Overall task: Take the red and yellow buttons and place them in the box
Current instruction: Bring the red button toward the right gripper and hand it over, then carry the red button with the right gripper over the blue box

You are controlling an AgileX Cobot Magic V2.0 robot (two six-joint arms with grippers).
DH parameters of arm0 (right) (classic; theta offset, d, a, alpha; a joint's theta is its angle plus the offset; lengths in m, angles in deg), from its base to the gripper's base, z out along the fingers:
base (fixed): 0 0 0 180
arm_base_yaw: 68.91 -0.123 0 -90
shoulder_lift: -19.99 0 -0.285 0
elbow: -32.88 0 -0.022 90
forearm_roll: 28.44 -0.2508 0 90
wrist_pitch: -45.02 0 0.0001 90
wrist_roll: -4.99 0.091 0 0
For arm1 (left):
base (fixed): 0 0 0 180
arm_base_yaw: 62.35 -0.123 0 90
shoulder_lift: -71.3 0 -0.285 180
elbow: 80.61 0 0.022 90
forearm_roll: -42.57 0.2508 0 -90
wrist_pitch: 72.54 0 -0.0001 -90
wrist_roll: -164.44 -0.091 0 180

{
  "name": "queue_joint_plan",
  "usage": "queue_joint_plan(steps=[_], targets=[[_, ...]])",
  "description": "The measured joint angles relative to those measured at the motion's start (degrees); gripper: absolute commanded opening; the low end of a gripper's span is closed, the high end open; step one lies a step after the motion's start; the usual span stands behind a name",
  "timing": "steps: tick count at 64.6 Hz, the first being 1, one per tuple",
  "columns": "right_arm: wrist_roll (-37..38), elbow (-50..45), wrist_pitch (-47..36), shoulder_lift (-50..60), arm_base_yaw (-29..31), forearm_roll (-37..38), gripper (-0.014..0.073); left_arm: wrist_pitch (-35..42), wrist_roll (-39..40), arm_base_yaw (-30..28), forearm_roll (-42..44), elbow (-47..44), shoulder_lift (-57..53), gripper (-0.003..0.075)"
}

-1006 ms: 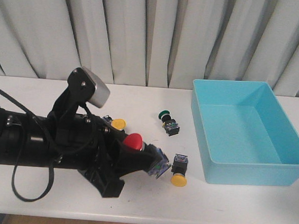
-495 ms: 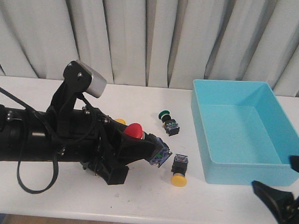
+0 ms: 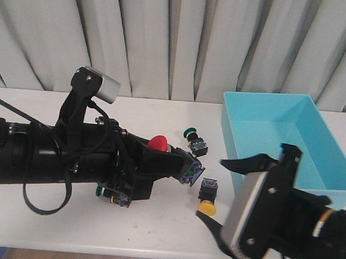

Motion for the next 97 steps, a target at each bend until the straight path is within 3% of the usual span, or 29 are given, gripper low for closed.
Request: queue_joint_plan(steps=[12,26,41,66,71,77,88,89,97], targets=[[-1.28,0.00,-13.49,-6.45,-6.87,-0.78,0.0540,0.04,0.00,0.00,-0.53,0.00,0.00,0.0130],[-1.46,0.00,-21.19,-9.52,-10.18,-0.97,0.0524,0.04,0.00,0.00,-1.55,0.00,0.10,0.0130],[-1.51,0.02,-23.25,-9.52,-10.24,-1.21,0.0443,0.18,0.00,0.00,-1.55,0.00,0.10,0.0130],[-1.57,0.02,-23.67,-9.52,-10.24,-1.76,0.0201,0.99,0.00,0.00,-1.45,0.00,0.10,0.0144],[-1.57,0.02,-23.67,-9.52,-10.24,-1.79,0.0192,1.00,0.00,0.00,-1.45,0.00,0.10,0.0191],[-1.46,0.02,-23.67,-9.52,-10.24,-1.79,0.0194,1.00,0.00,0.00,-1.45,0.00,0.10,0.0309],[-1.46,0.02,-23.67,-9.52,-10.24,-3.01,0.0197,0.67,-1.79,0.00,-0.06,0.00,0.10,0.0554],[-3.35,0.02,-24.92,-9.52,-8.03,-9.18,0.0203,-1.38,-2.63,0.00,7.23,0.00,0.10,0.0643],[-6.04,0.02,-25.28,-9.52,-6.28,-14.79,0.0206,-1.14,-2.79,0.00,12.47,0.00,0.10,0.0633]])
